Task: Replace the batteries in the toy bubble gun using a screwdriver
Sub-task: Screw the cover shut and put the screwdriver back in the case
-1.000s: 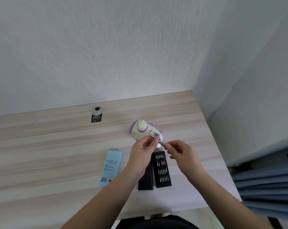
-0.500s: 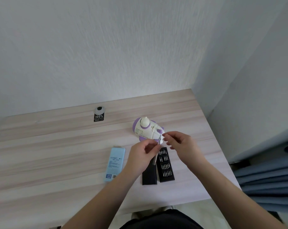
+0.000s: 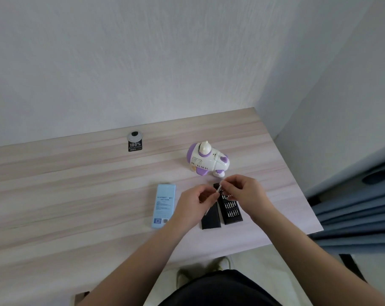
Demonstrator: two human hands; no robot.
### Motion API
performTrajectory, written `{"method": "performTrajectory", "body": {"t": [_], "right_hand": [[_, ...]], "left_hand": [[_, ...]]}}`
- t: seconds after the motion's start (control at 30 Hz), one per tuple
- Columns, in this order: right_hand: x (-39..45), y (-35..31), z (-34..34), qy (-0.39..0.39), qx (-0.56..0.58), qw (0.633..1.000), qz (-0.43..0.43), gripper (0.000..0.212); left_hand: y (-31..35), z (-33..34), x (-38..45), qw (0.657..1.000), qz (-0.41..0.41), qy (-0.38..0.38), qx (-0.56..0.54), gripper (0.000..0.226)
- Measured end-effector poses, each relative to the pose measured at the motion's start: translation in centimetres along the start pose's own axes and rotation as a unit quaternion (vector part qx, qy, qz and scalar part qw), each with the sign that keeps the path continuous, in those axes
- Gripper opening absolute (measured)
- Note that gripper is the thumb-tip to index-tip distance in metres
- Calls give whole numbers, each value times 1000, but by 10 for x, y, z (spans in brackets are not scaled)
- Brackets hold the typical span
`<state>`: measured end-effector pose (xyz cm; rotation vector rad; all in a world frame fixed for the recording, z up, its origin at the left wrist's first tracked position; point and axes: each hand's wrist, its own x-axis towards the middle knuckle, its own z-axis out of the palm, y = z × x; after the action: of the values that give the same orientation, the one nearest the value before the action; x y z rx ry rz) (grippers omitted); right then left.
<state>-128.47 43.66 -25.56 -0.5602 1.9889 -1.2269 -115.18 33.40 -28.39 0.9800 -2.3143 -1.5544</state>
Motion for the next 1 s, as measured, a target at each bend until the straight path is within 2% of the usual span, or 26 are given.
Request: {"method": "performTrajectory", "body": {"t": [0.27,0.43,0.53,0.63,0.87,1.0], "right_hand": [[-7,16,8,61,-48,997,10,8],[3,24,-2,86,-1,996,14,11],[14,30,-13,59,74,995,34,9],[26,42,-21,27,92,994,61,8],[61,87,-36,-52,-15,995,79,3],[75,106,-40,-88,-79,990,74,4]], "left_hand": [[-13,6,-2,999,5,-39,-5,13],[-15,12,-1,999,-12,-42,31,6],[-22,20,5,998,-46,-11,35,8],[-30,34,12,995,-82,16,58,14],[-47,86,30,979,-176,56,90,15],[-48,108,40,969,-221,73,76,6]]}}
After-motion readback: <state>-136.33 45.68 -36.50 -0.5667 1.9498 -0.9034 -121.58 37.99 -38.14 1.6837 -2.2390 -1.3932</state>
